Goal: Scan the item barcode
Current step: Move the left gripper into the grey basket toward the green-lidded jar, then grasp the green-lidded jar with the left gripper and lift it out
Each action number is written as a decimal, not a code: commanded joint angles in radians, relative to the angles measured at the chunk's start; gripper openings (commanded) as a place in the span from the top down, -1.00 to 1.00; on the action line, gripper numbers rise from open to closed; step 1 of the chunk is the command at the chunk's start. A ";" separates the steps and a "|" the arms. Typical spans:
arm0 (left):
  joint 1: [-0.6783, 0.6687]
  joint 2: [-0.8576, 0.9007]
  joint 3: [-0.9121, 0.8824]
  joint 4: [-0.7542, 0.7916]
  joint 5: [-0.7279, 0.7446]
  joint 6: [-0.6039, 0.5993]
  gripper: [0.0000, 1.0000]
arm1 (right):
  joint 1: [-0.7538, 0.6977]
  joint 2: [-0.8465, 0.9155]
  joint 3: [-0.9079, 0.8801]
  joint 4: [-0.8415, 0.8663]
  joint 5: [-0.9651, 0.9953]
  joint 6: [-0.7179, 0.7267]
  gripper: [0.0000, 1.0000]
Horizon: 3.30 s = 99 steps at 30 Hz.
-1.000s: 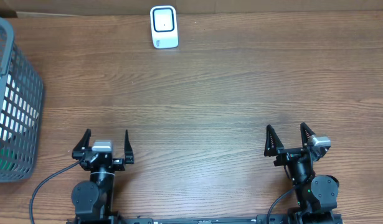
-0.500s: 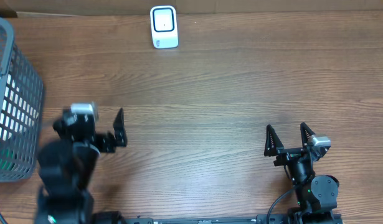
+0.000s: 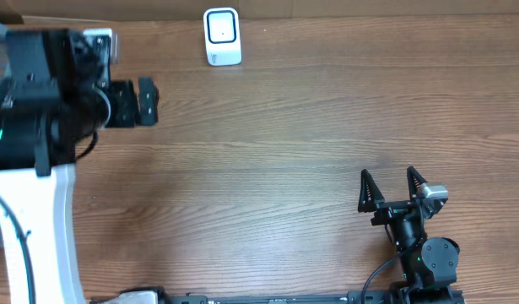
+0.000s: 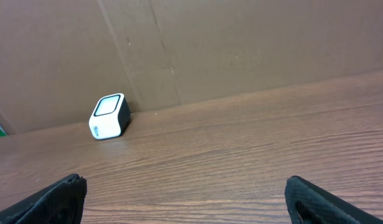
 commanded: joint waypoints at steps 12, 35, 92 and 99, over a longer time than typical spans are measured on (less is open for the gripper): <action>0.341 0.122 0.368 -0.078 -0.216 -0.326 -0.99 | 0.006 -0.008 -0.010 0.006 -0.002 0.002 -1.00; 0.864 0.303 0.017 -0.021 -0.206 -0.397 -0.99 | 0.006 -0.008 -0.010 0.006 -0.002 0.002 -1.00; 0.890 0.527 -0.300 0.150 -0.284 -0.354 0.11 | 0.006 -0.008 -0.010 0.006 -0.002 0.002 -1.00; 0.889 0.527 -0.130 0.057 -0.262 -0.354 0.18 | 0.006 -0.008 -0.010 0.006 -0.002 0.002 -0.99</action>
